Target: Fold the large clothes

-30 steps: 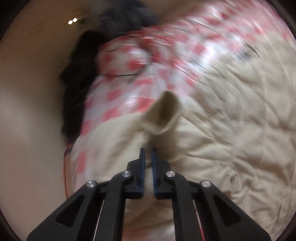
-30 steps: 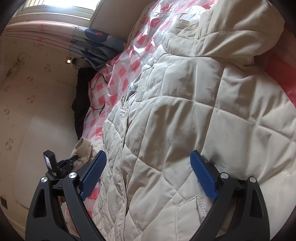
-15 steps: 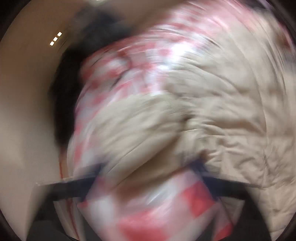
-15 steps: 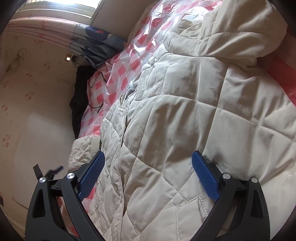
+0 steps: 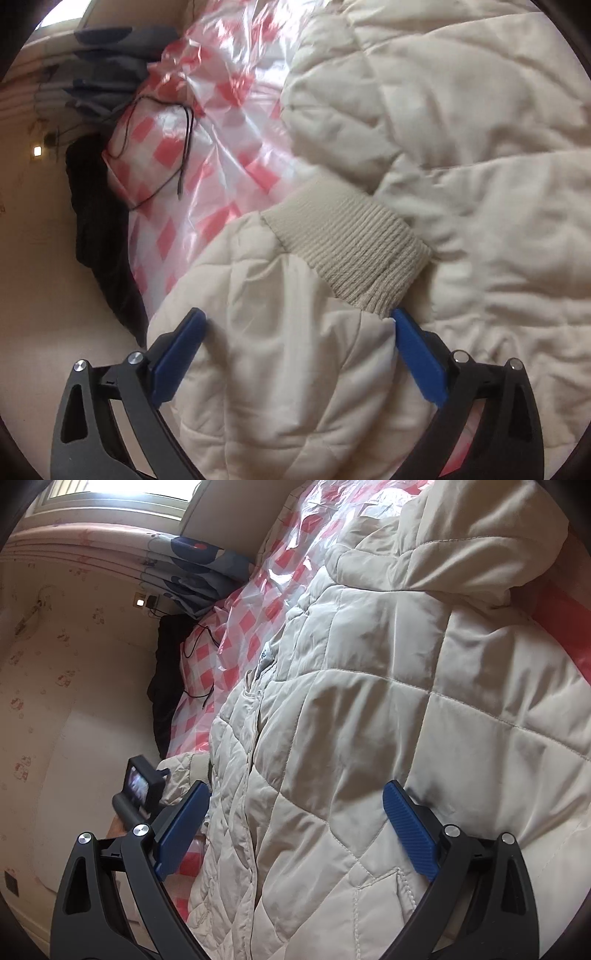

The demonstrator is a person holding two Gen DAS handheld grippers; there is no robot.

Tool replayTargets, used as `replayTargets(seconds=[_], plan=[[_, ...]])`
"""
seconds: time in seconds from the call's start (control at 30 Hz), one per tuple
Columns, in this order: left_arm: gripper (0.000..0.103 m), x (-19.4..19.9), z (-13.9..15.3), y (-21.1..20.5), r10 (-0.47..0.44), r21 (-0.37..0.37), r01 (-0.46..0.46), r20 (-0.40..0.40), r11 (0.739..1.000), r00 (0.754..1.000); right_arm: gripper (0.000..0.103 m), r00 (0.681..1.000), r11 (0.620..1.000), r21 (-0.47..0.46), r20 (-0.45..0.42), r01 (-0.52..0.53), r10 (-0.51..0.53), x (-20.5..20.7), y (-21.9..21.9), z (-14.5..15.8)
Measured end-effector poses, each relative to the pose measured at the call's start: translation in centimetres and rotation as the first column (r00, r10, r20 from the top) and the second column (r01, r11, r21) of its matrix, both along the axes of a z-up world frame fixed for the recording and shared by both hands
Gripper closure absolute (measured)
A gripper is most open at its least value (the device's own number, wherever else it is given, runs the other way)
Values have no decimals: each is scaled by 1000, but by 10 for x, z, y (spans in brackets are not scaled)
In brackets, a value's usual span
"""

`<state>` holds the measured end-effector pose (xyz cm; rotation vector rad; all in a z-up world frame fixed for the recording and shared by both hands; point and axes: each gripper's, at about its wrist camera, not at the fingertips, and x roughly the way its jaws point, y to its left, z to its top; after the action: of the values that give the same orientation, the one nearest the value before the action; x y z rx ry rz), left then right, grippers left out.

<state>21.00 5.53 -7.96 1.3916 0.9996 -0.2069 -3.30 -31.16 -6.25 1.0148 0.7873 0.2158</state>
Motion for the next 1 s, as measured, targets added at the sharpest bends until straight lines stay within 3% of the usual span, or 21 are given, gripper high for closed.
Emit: replayTargets(seconds=[0.1,0.13,0.17,0.23,0.3,0.37,0.4,0.47,0.53,0.57,0.6,0.63,0.67,0.7,0.73,0.77,0.8,0.83,0.87,0.97,1.0], plan=[[54,7,-14,-5,2,81,-5,36,997,999,12,1000,1000,23,2,1,-2,-1,-4,-1],[59,7,-12,-6,-1,84,-5,65,996,998,12,1000,1000,27,2,2,-2,-2,-5,-2],[66,8,-5,-6,12,61,-18,94,998,996,12,1000,1000,27,3,1,-1,-2,-6,-2],[74,16,28,3,118,-112,-102,156,989,981,12,1000,1000,24,4,-1,1,-3,-6,-1],[76,25,69,33,277,-333,-211,165,919,947,12,1000,1000,26,4,0,0,-2,-6,-1],[77,30,104,75,422,-518,-299,137,802,896,12,1000,1000,28,4,0,0,-2,-7,-1],[77,30,128,110,517,-640,-341,104,688,849,12,1000,1000,27,4,0,0,-2,-6,-1],[78,23,156,166,645,-786,-373,42,493,763,12,1000,1000,25,4,0,0,-2,-6,-1],[78,4,173,246,778,-905,-374,-83,202,623,12,1000,1000,23,3,0,0,-2,-5,-1],[75,-10,174,291,827,-935,-354,-175,30,534,12,1000,1000,22,2,0,0,-2,-5,0],[72,-19,170,322,846,-938,-334,-254,-97,468,12,1000,1000,22,2,0,0,-2,-5,0],[70,-32,160,355,830,-919,-308,-365,-248,421,12,1000,1000,22,1,0,0,-2,-4,0],[65,-43,149,377,791,-885,-286,-458,-366,405,11,1000,1000,22,0,1,-1,-2,-4,0],[50,-57,133,402,735,-821,-259,-571,-509,365,11,1000,1000,21,-1,1,-1,-2,-4,-1],[43,-73,122,419,699,-768,-222,-639,-601,322,11,1000,1000,20,-1,1,-1,-2,-4,-1],[25,-92,114,432,654,-716,-151,-689,-681,312,11,1000,1000,19,-1,0,0,-2,-4,-1],[15,-107,109,440,620,-675,-79,-712,-733,329,11,1000,1000,16,-2,-1,1,-1,-4,-1],[15,-125,109,445,599,-643,-4,-715,-766,361,11,1000,1000,14,-2,-1,1,-1,-4,-1],[15,-133,114,443,602,-648,14,-699,-762,385,11,1000,1000,12,-2,-1,1,-1,-3,-1],[7,-154,150,416,656,-741,82,-532,-667,536,11,1000,1000,3,-2,-1,1,0,-1,-1],[7,-151,162,395,637,-784,57,-457,-618,621,11,1000,1000,-1,-3,0,0,0,-1,-1]])
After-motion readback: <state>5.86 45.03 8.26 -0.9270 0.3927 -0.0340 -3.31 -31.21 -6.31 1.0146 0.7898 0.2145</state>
